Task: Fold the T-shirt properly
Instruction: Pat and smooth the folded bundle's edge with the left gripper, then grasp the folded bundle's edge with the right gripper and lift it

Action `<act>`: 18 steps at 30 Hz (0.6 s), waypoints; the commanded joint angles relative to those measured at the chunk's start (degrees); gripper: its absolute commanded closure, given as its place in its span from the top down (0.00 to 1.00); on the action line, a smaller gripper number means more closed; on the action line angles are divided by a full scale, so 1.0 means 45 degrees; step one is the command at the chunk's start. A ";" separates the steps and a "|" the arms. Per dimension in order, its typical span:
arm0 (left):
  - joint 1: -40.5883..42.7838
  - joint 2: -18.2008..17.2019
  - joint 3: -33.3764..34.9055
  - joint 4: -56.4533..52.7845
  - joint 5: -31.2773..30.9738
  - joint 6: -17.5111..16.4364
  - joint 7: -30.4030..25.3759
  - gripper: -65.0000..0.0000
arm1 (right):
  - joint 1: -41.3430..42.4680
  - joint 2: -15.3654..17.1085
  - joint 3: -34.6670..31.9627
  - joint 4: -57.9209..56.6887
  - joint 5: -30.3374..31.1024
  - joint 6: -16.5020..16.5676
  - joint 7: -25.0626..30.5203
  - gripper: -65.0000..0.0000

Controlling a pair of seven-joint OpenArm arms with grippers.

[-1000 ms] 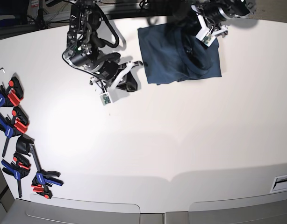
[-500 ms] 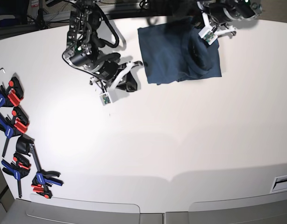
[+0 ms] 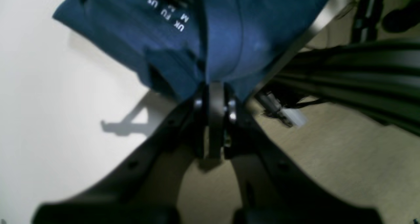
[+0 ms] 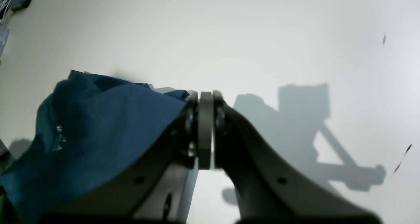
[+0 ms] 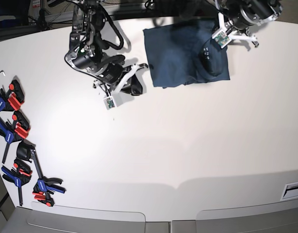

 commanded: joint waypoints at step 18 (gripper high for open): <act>0.0563 -0.0078 -0.0015 0.0199 0.1957 0.1909 -0.0748 0.39 | 0.0646 0.0000 -0.0019 0.0262 0.2069 0.1239 0.0117 0.13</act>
